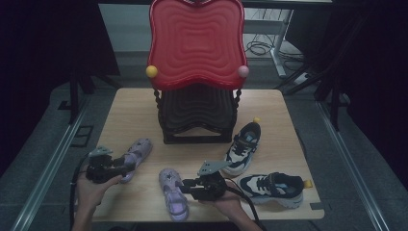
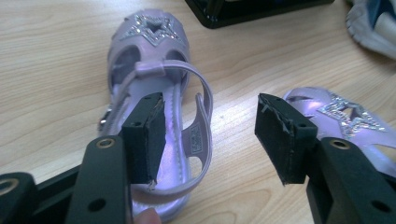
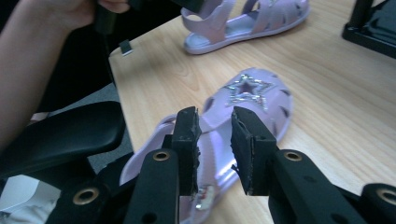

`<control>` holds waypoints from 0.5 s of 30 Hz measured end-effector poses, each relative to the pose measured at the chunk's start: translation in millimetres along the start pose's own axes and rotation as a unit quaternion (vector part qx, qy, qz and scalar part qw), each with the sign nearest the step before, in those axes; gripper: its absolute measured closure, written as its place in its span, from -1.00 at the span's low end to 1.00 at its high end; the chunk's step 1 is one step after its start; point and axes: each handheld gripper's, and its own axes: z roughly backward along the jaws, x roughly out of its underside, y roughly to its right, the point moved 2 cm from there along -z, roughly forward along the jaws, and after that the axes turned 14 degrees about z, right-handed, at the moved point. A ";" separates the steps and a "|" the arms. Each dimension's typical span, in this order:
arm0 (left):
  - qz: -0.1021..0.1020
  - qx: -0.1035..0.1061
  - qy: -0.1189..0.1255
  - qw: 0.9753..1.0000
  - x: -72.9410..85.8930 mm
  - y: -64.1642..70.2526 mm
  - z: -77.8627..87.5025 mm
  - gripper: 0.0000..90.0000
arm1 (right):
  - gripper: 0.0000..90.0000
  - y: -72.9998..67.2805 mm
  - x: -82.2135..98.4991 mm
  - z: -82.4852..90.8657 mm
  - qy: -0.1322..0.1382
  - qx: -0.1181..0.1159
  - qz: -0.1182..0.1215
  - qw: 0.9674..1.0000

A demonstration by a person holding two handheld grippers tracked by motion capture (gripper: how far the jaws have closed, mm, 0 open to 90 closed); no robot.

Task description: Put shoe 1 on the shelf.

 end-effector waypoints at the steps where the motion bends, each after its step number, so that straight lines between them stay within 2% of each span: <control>1: -0.003 -0.004 -0.003 1.000 0.0 0.8 -2.7 -0.02 | 0.56 -2.2 -0.4 -1.0 0.000 -0.005 -0.001 1.000; 8: -0.009 -0.019 -0.012 1.000 1.0 1.9 -13.8 0.15 | 0.48 -22.2 -7.9 -11.0 -0.010 -0.029 0.013 0.999; 15: -0.016 -0.021 -0.022 0.999 1.3 1.6 -20.9 0.27 | 0.41 -35.0 -7.8 -19.1 -0.031 -0.030 0.010 0.999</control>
